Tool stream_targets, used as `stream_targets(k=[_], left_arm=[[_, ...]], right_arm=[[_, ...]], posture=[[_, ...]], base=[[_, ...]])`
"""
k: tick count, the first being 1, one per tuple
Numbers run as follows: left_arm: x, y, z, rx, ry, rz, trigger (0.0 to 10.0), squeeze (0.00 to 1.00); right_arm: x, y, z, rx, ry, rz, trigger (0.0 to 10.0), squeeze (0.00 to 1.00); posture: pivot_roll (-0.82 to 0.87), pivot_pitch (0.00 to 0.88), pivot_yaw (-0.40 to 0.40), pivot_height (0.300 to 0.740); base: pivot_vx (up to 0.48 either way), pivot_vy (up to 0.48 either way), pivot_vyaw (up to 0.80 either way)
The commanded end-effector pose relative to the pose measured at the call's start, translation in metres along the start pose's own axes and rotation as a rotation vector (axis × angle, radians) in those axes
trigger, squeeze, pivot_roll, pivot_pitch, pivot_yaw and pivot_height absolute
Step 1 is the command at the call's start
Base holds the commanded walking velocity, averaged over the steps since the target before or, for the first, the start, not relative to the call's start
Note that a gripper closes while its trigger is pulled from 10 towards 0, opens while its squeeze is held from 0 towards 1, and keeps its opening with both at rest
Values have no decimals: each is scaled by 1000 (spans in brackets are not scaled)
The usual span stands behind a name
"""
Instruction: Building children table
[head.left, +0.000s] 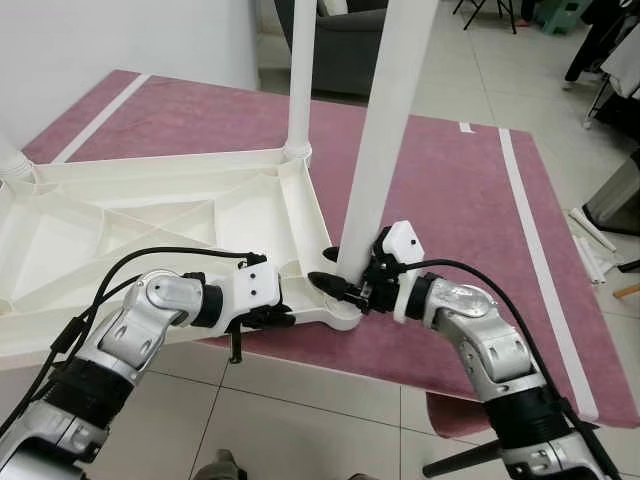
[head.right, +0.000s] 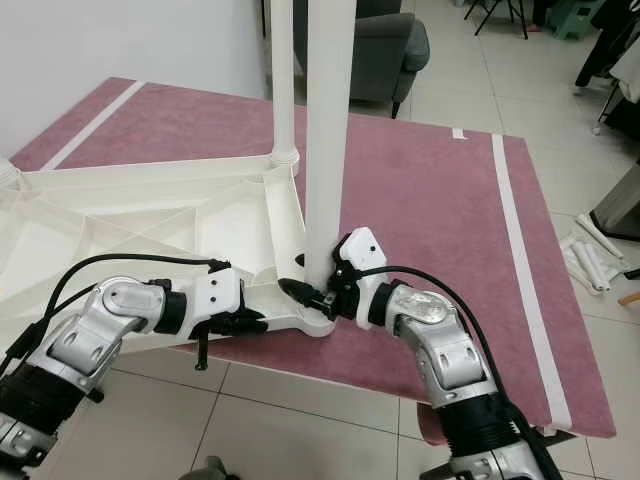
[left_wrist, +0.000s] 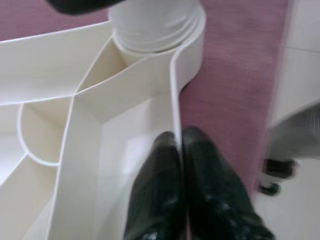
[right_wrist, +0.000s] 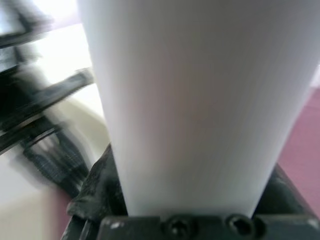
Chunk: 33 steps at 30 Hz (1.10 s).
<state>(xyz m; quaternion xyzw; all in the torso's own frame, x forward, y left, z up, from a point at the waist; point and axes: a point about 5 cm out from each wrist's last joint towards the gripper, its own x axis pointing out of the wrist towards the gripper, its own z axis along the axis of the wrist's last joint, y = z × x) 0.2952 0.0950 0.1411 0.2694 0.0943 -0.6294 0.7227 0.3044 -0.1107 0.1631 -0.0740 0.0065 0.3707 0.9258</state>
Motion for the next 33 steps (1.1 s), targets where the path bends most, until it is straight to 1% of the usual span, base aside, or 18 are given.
stream_targets(k=[1, 2, 5, 6, 7, 8, 10, 14, 18, 19, 20, 21, 24, 25, 27, 28, 31, 33], left_arm=[[18, -7, 39, 118, -157, -117, 0, 0], [18, -7, 39, 118, -157, -117, 0, 0], [24, 1, 47, 118, -177, -102, 0, 0], [24, 1, 47, 118, -177, -102, 0, 0], [36, 12, 58, 124, -196, -98, 0, 0], [36, 12, 58, 124, -196, -98, 0, 0], [42, 17, 64, 127, -200, -98, 0, 0], [52, 20, 69, 129, -202, -91, 0, 0], [58, 20, 73, 127, -211, -99, 0, 0], [58, 19, 72, 127, -211, -105, 0, 0], [58, 19, 72, 127, -211, -105, 0, 0], [57, 18, 70, 125, -208, -110, 0, 0], [55, 16, 67, 124, -205, -115, 0, 0], [54, 15, 65, 123, -203, -118, 0, 0], [52, 14, 63, 125, -201, -123, 0, 0], [49, 13, 61, 131, -198, -131, 0, 0], [46, 11, 59, 140, -193, -142, 0, 0], [36, 3, 53, 171, -174, -180, 0, 0]], right_arm=[[2, -12, -15, 8, 99, -176, 0, 0], [2, -12, -15, 8, 99, -176, 0, 0], [3, -21, -20, 43, 136, -372, 0, 0], [3, -21, -20, 43, 136, -372, 0, 0], [-2, -31, -30, 83, 190, -681, 0, 0], [-2, -31, -30, 83, 190, -681, 0, 0], [-5, -32, -34, 103, 209, -834, 0, 0], [-6, -24, -41, 140, 219, -950, 0, 0], [-1, -14, -41, 150, 201, -961, 0, 0], [2, -10, -38, 144, 179, -934, 2314, 0], [2, -10, -38, 144, 179, -934, 2314, 0], [5, -8, -33, 133, 145, -893, 10000, 0], [8, -7, -24, 105, 87, -833, 10000, 0], [8, -9, -18, 89, 53, -799, 10000, 1000], [10, -10, -11, 86, 13, -754, 10000, 1000], [11, -11, -3, 76, -27, -680, 10000, 0], [12, -11, 5, 60, -60, -600, 10000, 0], [7, -8, 15, 13, -85, -371, 10000, 0]], posture=[[138, 19, -8, 740], [138, 19, -8, 740], [128, 16, 0, 740], [128, 16, 0, 740], [120, 17, 8, 740], [120, 17, 8, 740], [117, 16, 13, 740], [111, 16, 22, 740], [101, 18, 33, 740], [101, 18, 33, 740], [101, 18, 33, 740], [101, 20, 32, 740], [103, 20, 29, 740], [105, 21, 27, 740], [109, 21, 22, 740], [109, 22, 21, 740], [109, 22, 20, 740], [111, 22, 16, 740]], base=[[0, 0, 0], [0, 0, 0], [0, 0, 0], [0, 0, 0], [0, 0, 0], [0, 0, 0], [0, 0, 0], [0, 0, 0], [0, 0, 0], [0, 0, 0], [0, 0, 0], [0, 0, 0], [0, 0, 0], [0, 0, 0], [0, 0, 0], [0, 0, 0], [0, 0, 0], [0, 0, 0]])
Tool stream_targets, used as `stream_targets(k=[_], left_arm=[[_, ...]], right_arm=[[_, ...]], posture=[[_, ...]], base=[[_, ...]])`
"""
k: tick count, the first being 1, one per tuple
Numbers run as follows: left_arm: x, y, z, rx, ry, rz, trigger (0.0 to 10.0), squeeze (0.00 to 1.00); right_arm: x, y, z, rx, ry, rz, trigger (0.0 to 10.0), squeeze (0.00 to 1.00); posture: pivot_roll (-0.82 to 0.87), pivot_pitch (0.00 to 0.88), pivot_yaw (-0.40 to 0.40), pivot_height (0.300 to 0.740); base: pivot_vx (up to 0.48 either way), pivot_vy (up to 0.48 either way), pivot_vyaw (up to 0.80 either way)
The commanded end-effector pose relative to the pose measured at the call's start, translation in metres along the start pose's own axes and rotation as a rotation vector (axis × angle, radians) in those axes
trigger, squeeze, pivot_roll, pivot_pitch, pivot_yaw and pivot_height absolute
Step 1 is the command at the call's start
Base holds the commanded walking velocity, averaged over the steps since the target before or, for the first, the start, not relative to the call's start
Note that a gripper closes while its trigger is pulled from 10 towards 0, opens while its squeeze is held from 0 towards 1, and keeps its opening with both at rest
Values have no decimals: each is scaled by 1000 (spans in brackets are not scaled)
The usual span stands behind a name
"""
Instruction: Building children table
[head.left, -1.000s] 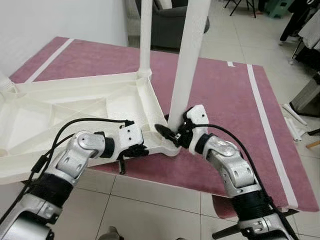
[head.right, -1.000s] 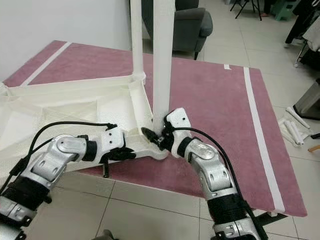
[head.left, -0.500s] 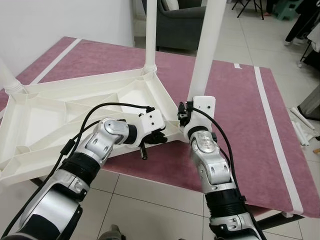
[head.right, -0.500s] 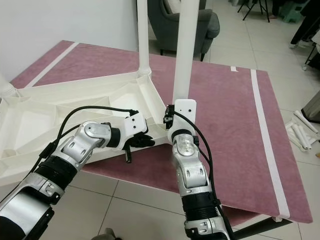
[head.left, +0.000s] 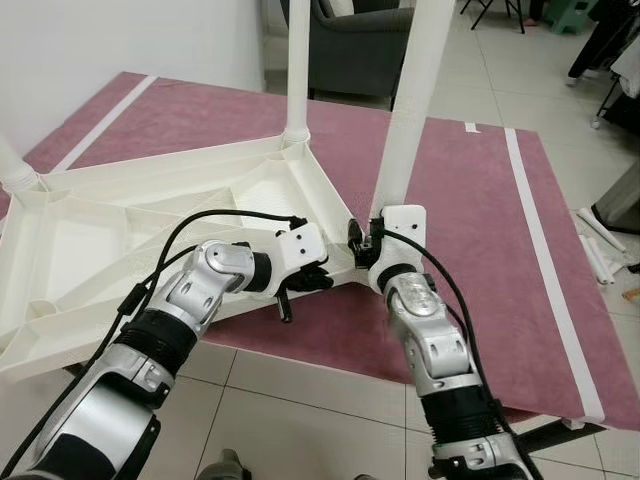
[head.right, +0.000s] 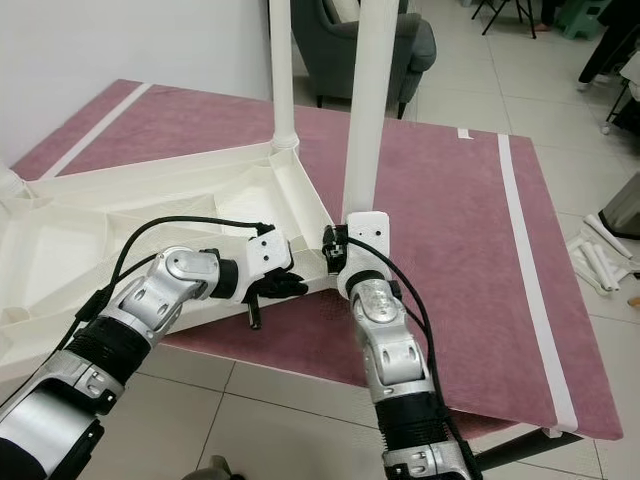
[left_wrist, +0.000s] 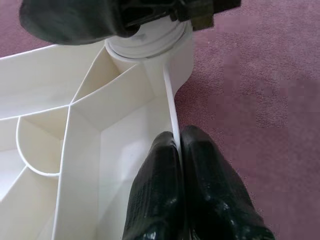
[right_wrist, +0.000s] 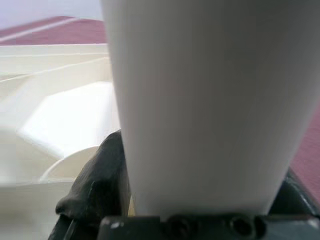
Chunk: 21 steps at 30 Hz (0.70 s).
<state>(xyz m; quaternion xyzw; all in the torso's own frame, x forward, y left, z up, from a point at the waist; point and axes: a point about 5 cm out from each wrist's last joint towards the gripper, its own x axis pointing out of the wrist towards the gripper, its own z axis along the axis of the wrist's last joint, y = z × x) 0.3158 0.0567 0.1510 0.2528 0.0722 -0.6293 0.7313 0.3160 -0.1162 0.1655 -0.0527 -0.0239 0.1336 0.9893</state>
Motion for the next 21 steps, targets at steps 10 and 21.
stream_targets(k=[10, 21], left_arm=[[-29, -44, 12, 210, -59, -310, 0, 0], [-36, -48, 14, 193, -66, -283, 0, 0]], right_arm=[[-30, -9, 4, -130, 69, 613, 10000, 0], [-29, -9, -5, -60, 109, 664, 0, 0]], posture=[[123, 24, 5, 740], [135, 26, -2, 740]], base=[[0, 0, 0], [0, 0, 0]])
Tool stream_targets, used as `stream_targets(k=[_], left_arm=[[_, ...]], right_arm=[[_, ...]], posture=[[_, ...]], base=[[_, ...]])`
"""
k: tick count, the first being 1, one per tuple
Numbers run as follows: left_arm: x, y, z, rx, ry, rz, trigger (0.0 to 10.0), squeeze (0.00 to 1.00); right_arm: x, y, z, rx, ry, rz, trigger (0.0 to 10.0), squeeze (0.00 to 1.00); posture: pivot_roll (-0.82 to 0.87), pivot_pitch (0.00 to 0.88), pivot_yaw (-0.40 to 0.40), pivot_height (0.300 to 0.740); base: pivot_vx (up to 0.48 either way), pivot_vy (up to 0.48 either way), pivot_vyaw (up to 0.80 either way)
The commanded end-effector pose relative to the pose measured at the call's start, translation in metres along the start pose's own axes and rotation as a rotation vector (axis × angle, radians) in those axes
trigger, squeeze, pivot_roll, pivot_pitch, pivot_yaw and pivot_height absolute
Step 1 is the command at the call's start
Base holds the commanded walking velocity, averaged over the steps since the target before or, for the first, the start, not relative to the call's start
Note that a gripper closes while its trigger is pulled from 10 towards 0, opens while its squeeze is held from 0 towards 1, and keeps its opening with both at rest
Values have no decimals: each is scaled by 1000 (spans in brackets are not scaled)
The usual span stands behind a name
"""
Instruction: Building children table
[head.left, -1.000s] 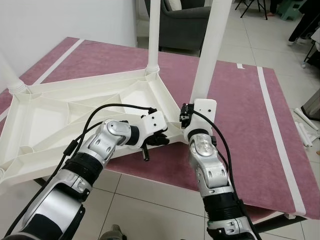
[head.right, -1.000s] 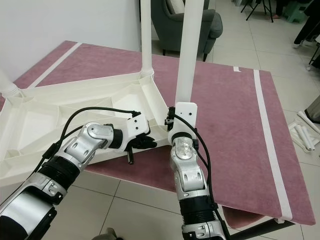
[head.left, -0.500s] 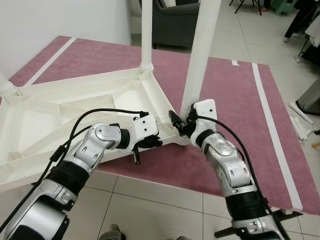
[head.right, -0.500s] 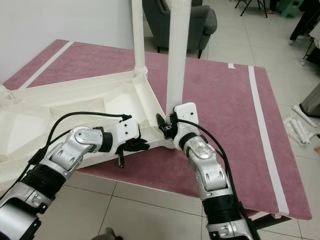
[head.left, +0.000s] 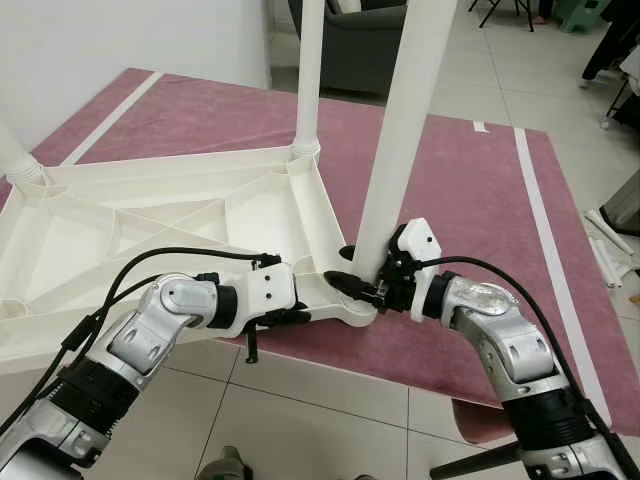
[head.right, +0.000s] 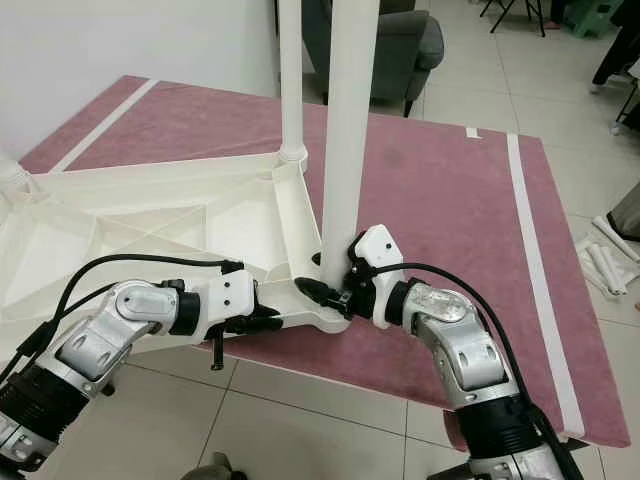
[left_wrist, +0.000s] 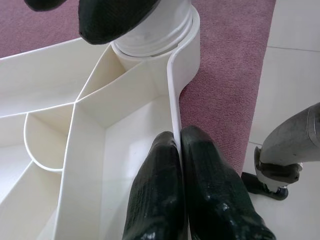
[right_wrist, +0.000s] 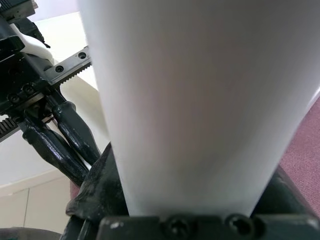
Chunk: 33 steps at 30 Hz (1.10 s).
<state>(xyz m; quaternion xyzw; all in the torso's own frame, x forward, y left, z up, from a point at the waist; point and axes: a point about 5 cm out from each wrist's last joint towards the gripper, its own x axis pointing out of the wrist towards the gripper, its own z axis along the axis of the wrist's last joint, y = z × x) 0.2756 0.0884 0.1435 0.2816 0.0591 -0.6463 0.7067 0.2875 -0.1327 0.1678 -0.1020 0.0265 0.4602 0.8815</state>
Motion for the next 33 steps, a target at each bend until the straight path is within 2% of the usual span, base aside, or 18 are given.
stream_targets(k=[1, 4, 5, 7, 10, 11, 12, 13, 15, 17, 19, 20, 24, 27, 28, 29, 33], left_arm=[[-2, -8, 28, 121, -86, -227, 0, 0], [-2, -8, 28, 118, -88, -220, 0, 0], [2, -4, 30, 108, -101, -200, 0, 0], [2, -4, 30, 108, -101, -200, 0, 0], [16, 9, 38, 85, -140, -146, 0, 0], [16, 9, 38, 85, -140, -146, 0, 0], [23, 15, 41, 84, -148, -133, 0, 0], [23, 15, 41, 84, -148, -133, 0, 0], [34, 25, 48, 86, -159, -118, 0, 0], [34, 25, 48, 86, -159, -118, 0, 0], [49, 35, 58, 88, -178, -109, 0, 0], [57, 39, 64, 86, -190, -104, 0, 0], [64, 43, 70, 82, -201, -103, 0, 0], [66, 42, 70, 82, -204, -117, 0, 0], [66, 41, 67, 81, -198, -125, 0, 0], [65, 39, 62, 75, -188, -130, 0, 0], [65, 35, 54, 66, -165, -133, 0, 0]], right_arm=[[3, -3, -9, 33, 35, -51, 0, 0], [4, -4, -11, 31, 44, -67, 0, 0], [8, -10, -15, 45, 63, -178, 0, 0], [8, -10, -15, 45, 63, -178, 0, 0], [14, -25, -28, 99, 124, -547, 0, 0], [14, -25, -28, 99, 124, -547, 0, 0], [12, -30, -33, 137, 143, -701, 0, 0], [12, -30, -33, 137, 143, -701, 0, 0], [9, -32, -40, 185, 175, -928, 0, 0], [9, -32, -40, 185, 175, -928, 0, 0], [6, -28, -46, 217, 198, -1162, 0, 0], [8, -22, -47, 237, 200, -1234, 0, 0], [13, -16, -46, 247, 195, -1292, 0, 0], [20, -12, -43, 227, 180, -1274, 0, 0], [23, -10, -41, 213, 165, -1239, 5843, 0], [25, -9, -38, 191, 145, -1198, 10000, 0], [28, -7, -35, 131, 113, -1112, 10000, 0]], posture=[[135, 26, -2, 740], [135, 26, -2, 740], [129, 27, 1, 740], [129, 27, 1, 740], [122, 28, 5, 740], [122, 28, 5, 740], [121, 28, 7, 740], [121, 28, 7, 740], [116, 29, 11, 740], [116, 29, 11, 740], [107, 26, 20, 740], [103, 25, 25, 740], [99, 25, 29, 740], [93, 26, 36, 740], [93, 28, 35, 740], [93, 28, 35, 740], [100, 31, 27, 740]], base=[[0, 0, 0], [0, 0, 0], [0, 0, 0], [0, 0, 0], [0, 0, 0], [0, 0, 0], [0, 0, 0], [0, 0, 0], [0, 0, 0], [0, 0, 0], [0, 0, 0], [0, 0, 0], [0, 0, 0], [0, 0, 0], [0, 0, 0], [0, 0, 0], [0, 0, 0]])
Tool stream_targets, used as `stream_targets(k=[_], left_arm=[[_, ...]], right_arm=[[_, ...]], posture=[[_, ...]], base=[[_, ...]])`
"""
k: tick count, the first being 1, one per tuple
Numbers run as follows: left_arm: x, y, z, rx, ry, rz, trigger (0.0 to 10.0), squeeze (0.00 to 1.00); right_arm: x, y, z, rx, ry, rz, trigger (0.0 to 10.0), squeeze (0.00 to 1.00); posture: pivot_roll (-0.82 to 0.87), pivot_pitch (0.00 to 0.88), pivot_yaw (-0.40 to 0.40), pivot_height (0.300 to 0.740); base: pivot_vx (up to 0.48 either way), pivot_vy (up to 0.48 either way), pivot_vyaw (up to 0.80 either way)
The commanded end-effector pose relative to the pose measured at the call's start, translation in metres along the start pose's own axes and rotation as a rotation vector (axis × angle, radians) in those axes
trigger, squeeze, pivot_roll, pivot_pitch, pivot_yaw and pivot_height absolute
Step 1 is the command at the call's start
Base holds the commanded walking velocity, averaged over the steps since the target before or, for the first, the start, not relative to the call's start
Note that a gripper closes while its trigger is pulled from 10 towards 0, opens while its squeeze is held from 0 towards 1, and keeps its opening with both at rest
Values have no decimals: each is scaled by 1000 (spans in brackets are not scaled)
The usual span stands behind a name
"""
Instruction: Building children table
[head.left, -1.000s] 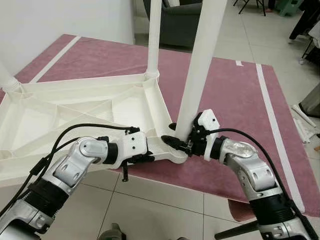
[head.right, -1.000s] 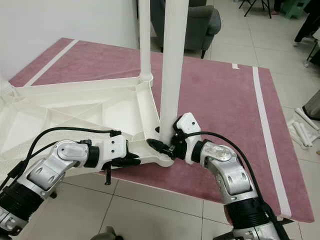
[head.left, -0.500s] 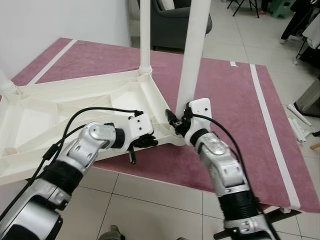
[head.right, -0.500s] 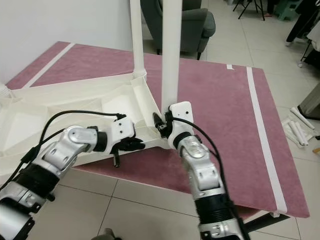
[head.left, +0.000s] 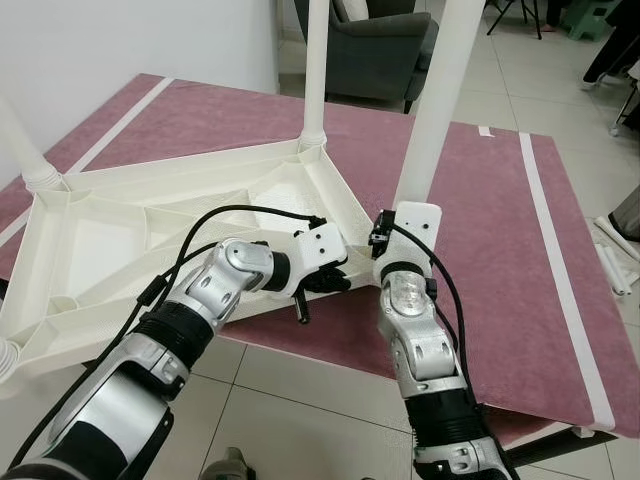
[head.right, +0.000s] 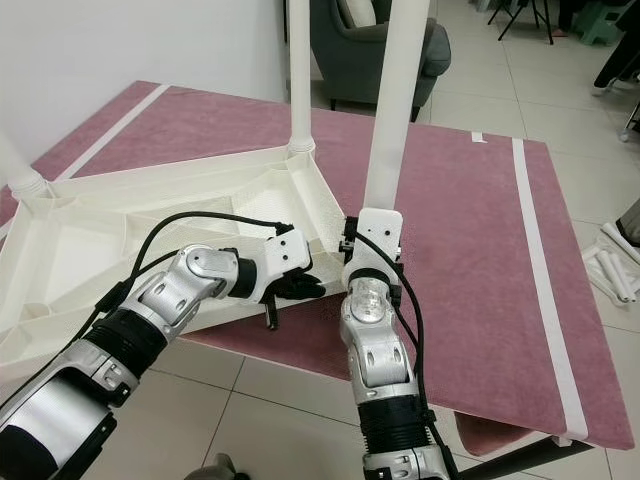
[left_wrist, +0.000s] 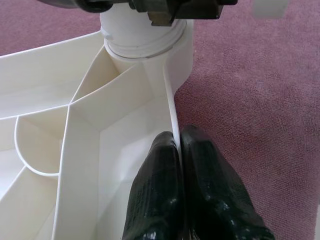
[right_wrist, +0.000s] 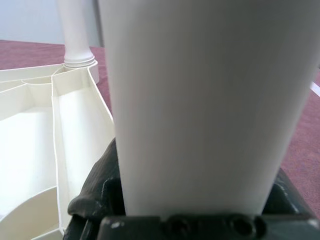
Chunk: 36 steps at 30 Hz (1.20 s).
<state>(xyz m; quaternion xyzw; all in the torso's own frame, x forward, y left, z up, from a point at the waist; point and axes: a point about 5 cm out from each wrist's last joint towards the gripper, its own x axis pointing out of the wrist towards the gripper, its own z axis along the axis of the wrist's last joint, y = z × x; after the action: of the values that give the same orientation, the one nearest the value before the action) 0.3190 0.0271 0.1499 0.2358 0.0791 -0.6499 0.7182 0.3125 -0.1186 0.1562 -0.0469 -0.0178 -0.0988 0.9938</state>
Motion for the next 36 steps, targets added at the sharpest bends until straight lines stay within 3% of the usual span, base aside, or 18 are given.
stream_targets(k=[1, 6, 7, 8, 16, 17, 18, 19, 21, 23, 24, 25, 27, 29, 32, 36], left_arm=[[9, -12, 28, 157, -117, -134, 0, 0], [13, -13, 18, 155, -89, -106, 0, 0], [15, -13, 16, 158, -80, -86, 0, 0], [18, -11, 12, 153, -71, -43, 10000, 1000], [11, -9, 17, 137, -131, -19, 10000, 1000], [7, -9, 18, 140, -145, -9, 10000, 1000], [7, -9, 18, 140, -145, -9, 10000, 1000], [1, -10, 20, 151, -165, -11, 10000, 0], [-3, -11, 21, 158, -178, -13, 10000, 0], [-17, -12, 22, 147, -216, 16, 10000, 0], [-22, -13, 21, 144, -230, 33, 10000, 0], [-22, -13, 21, 144, -230, 33, 10000, 0], [-40, -17, 19, 118, -256, 70, 10000, 0], [-48, -20, 18, 106, -262, 82, 10000, 0], [-66, -30, 12, 78, -250, 126, 10000, 0], [-76, -33, 5, 48, -226, 208, 10000, 0]], right_arm=[[-3, 0, -26, -59, 109, 68, 10000, 1000], [-3, 0, -26, -70, 91, 144, 10000, 1000], [-3, 0, -25, -74, 82, 167, 10000, 0], [-1, -4, -22, -86, 64, 181, 10000, 0], [4, -18, -19, -111, 35, 168, 10000, 0], [3, -20, -19, -108, 33, 175, 10000, 102], [3, -20, -19, -108, 33, 175, 10000, 102], [2, -21, -19, -96, 27, 195, 10000, 1000], [1, -21, -18, -87, 23, 209, 10000, 1000], [1, -27, -18, -102, 18, 189, 10000, 1000], [1, -30, -17, -109, 16, 179, 10000, 0], [1, -30, -17, -109, 16, 179, 10000, 0], [-2, -40, -10, -83, -18, 178, 10000, 0], [-5, -43, -7, -66, -35, 188, 10000, 0], [-20, -54, -4, -57, -67, 244, 10000, 0], [-37, -59, -8, -64, -62, 302, 10000, 0]], posture=[[101, 32, 24, 740], [104, 33, 20, 740], [102, 32, 17, 740], [100, 31, 18, 740], [92, 25, 24, 740], [92, 24, 25, 740], [92, 24, 25, 740], [91, 23, 25, 740], [91, 23, 25, 740], [93, 18, 23, 740], [93, 18, 23, 740], [93, 18, 23, 740], [100, 12, 13, 740], [101, 11, 12, 740], [107, 6, 3, 740], [106, 3, -1, 740]], base=[[0, 0, 0], [0, 0, 0], [0, 0, 0], [0, 0, 0], [0, 0, 0], [0, 0, 0], [0, 0, 0], [0, 0, 0], [0, 0, 0], [0, 0, 0], [0, 0, 0], [0, 0, 0], [0, 0, 0], [0, 0, 0], [0, 0, 0], [0, 0, 0]])
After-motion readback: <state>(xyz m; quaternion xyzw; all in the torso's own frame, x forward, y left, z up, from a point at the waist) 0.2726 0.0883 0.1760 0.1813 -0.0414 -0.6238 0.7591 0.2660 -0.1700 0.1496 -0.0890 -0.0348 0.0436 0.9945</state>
